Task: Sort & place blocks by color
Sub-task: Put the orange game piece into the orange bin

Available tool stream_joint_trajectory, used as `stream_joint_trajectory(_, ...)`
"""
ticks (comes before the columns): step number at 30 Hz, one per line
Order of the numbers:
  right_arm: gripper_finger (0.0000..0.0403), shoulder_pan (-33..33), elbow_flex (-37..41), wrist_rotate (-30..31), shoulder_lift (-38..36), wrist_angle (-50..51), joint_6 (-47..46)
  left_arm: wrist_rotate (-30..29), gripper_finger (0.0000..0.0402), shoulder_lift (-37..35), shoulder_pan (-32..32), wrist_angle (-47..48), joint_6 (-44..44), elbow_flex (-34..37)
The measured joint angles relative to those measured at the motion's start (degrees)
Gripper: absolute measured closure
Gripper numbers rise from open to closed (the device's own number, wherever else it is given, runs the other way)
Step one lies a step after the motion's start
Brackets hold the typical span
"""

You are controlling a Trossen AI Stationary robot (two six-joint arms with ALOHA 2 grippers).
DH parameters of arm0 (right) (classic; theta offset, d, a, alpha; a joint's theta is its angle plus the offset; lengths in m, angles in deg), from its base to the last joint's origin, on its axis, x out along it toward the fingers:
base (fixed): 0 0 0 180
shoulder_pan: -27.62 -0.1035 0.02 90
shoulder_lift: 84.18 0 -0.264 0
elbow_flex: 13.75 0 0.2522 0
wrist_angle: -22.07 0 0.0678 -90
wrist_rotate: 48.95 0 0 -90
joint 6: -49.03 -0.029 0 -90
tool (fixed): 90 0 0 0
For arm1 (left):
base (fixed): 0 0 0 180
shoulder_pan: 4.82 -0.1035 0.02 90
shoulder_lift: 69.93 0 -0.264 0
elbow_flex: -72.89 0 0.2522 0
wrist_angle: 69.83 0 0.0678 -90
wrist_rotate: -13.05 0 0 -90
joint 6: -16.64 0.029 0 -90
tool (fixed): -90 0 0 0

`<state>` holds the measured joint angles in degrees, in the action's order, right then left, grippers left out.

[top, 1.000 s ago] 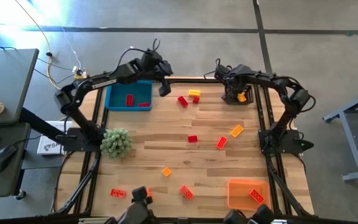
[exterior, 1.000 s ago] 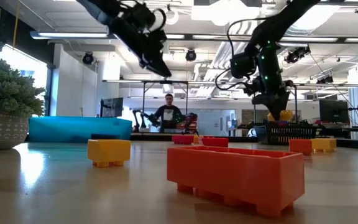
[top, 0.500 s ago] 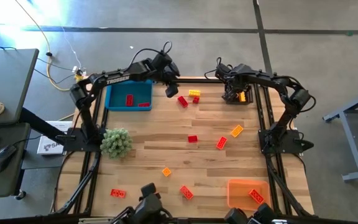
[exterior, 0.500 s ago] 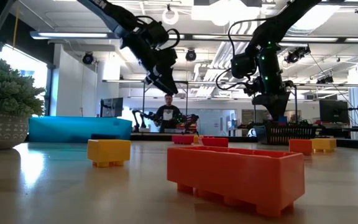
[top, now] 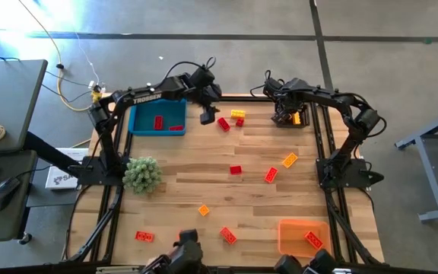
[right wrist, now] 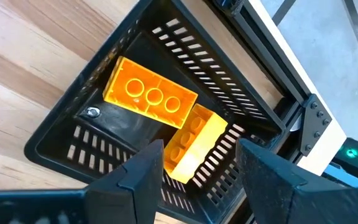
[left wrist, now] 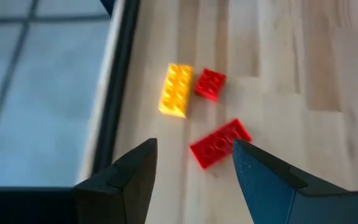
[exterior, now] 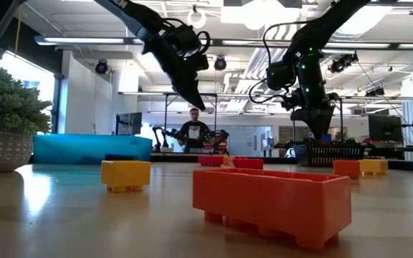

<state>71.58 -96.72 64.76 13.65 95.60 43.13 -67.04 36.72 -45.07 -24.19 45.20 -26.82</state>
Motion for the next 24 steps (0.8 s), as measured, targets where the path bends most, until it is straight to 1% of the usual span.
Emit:
stream_joint_trajectory(2,0.0214,-0.2,0.0,-0.3,0.0,0.1,-0.5,0.0,0.0204,-0.1,0.5,3.6,-2.6,0.0)
stream_joint_trajectory(8,0.0214,-1.0,0.0,-1.2,0.0,0.0,-1.6,0.0,0.0204,-0.6,2.7,19.4,-7.3,0.0)
stream_joint_trajectory(11,0.0214,-1.0,0.0,-2.4,0.0,-0.1,-1.9,0.1,0.0204,-0.7,3.8,24.1,-9.6,0.0)
stream_joint_trajectory(19,0.0214,-1.0,0.0,-4.5,0.0,-0.1,-2.8,0.1,0.0204,-0.7,8.1,31.4,-13.0,0.0)
stream_joint_trajectory(24,0.0214,-1.0,0.0,-4.8,0.0,-0.1,-2.7,-0.1,0.0204,-0.7,11.1,33.7,-16.5,0.0)
